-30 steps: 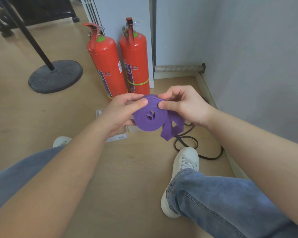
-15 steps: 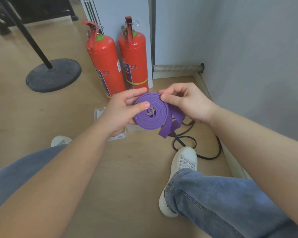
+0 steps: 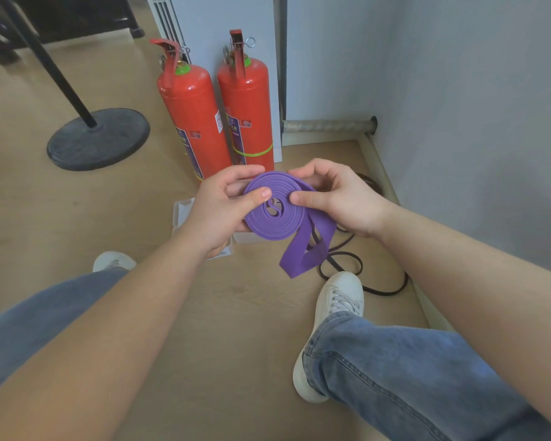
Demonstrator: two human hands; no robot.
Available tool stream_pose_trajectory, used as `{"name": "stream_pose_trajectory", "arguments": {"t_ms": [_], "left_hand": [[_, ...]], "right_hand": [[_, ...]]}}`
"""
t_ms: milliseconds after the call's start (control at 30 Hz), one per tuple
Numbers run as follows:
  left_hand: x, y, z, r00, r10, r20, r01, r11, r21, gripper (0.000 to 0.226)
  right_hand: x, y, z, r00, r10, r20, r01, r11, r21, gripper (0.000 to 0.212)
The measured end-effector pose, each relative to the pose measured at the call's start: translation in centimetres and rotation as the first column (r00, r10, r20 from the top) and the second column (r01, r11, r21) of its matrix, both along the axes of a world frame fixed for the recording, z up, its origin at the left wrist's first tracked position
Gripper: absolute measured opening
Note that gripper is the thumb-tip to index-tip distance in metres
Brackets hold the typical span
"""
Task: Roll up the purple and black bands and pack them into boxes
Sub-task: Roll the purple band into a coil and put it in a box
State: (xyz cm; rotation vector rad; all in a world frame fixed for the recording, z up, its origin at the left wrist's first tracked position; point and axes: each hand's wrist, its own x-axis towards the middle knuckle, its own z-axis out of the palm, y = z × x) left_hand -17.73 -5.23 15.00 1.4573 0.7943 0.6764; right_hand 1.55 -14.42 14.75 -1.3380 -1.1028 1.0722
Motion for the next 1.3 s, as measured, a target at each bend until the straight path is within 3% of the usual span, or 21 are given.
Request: {"name": "stream_pose_trajectory", "arguments": {"t_ms": [167, 267, 333, 600, 733, 800, 900, 1033, 1233, 1300], "left_hand": [[-0.1, 0.3, -0.4, 0.997, -0.053, -0.054, 0.054, 0.998, 0.017, 0.022], [-0.2, 0.8, -0.1, 0.982, -0.115, -0.152, 0.131, 0.986, 0.103, 0.015], [-0.5, 0.9, 0.1, 0.975, -0.152, -0.164, 0.164, 0.984, 0.064, 0.014], [-1.0, 1.2, 0.1, 0.998, -0.069, 0.001, 0.069, 0.996, -0.050, 0.015], [-1.0, 1.2, 0.4, 0.960, -0.222, -0.168, 0.235, 0.970, 0.059, 0.027], [-0.9, 1.2, 0.3, 0.958, -0.220, -0.185, 0.240, 0.967, 0.090, 0.033], [-1.5, 1.5, 0.2, 0.979, -0.193, -0.070, 0.193, 0.981, -0.015, 0.032], [-1.8, 1.9, -0.2, 0.986, -0.158, -0.056, 0.154, 0.986, -0.067, 0.034], [-1.9, 2.7, -1.4, 0.999, 0.008, -0.048, -0.013, 0.996, -0.089, 0.028], [-2.1, 3.1, -1.5, 0.996, 0.078, -0.034, -0.081, 0.990, -0.115, 0.027]], "right_hand": [[0.1, 0.0, 0.2, 0.987, -0.015, 0.161, 0.019, 1.000, -0.018, 0.026], [-0.1, -0.2, 0.5, 0.970, 0.060, 0.237, -0.048, 0.997, -0.054, 0.023], [-0.4, -0.3, 0.5, 0.960, 0.094, 0.264, -0.077, 0.994, -0.074, 0.025], [-0.1, -0.1, 1.4, 0.955, 0.098, 0.281, -0.080, 0.994, -0.075, 0.035], [-0.4, 0.1, 1.1, 0.948, 0.117, 0.296, -0.102, 0.993, -0.064, 0.032], [-0.3, 0.1, 1.3, 0.952, 0.125, 0.279, -0.113, 0.992, -0.057, 0.030], [0.2, 0.1, 1.9, 0.973, 0.165, 0.158, -0.153, 0.984, -0.087, 0.026], [2.4, -0.4, 0.8, 0.978, 0.198, -0.067, -0.209, 0.940, -0.271, 0.029], [3.4, -1.0, -1.4, 0.959, 0.284, 0.028, -0.242, 0.860, -0.449, 0.031], [3.6, -1.0, -1.8, 0.962, 0.274, -0.009, -0.248, 0.853, -0.460, 0.032]]}}
